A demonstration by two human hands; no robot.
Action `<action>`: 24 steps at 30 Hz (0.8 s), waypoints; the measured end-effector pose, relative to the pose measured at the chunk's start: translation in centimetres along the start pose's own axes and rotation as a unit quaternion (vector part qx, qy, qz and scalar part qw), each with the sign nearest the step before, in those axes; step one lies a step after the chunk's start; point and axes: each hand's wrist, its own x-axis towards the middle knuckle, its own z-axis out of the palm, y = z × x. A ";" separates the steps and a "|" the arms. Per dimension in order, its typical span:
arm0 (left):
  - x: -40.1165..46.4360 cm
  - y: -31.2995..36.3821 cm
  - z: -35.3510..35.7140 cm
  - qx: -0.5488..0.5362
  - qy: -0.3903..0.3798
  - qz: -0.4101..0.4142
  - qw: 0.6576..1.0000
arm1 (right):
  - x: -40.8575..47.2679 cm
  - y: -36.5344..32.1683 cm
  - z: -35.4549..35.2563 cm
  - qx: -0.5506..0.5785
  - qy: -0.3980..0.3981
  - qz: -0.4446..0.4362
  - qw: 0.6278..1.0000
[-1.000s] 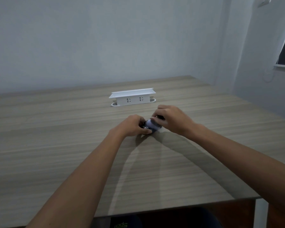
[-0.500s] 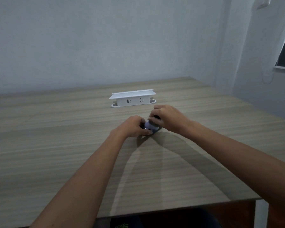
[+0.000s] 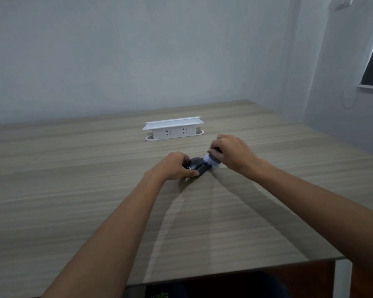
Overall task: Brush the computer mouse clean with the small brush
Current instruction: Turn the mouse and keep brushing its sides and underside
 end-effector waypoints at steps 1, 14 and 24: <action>0.0 0.1 -0.1 0.005 -0.008 -0.001 1.000 | -0.4 0.2 0.0 0.022 0.020 0.017 0.999; -0.2 0.6 0.3 -0.088 0.003 0.030 0.996 | -3.7 0.2 1.3 0.192 0.037 0.095 0.976; 0.0 0.3 0.3 -0.075 0.007 0.024 0.997 | -3.7 0.8 1.0 0.132 0.020 0.046 0.990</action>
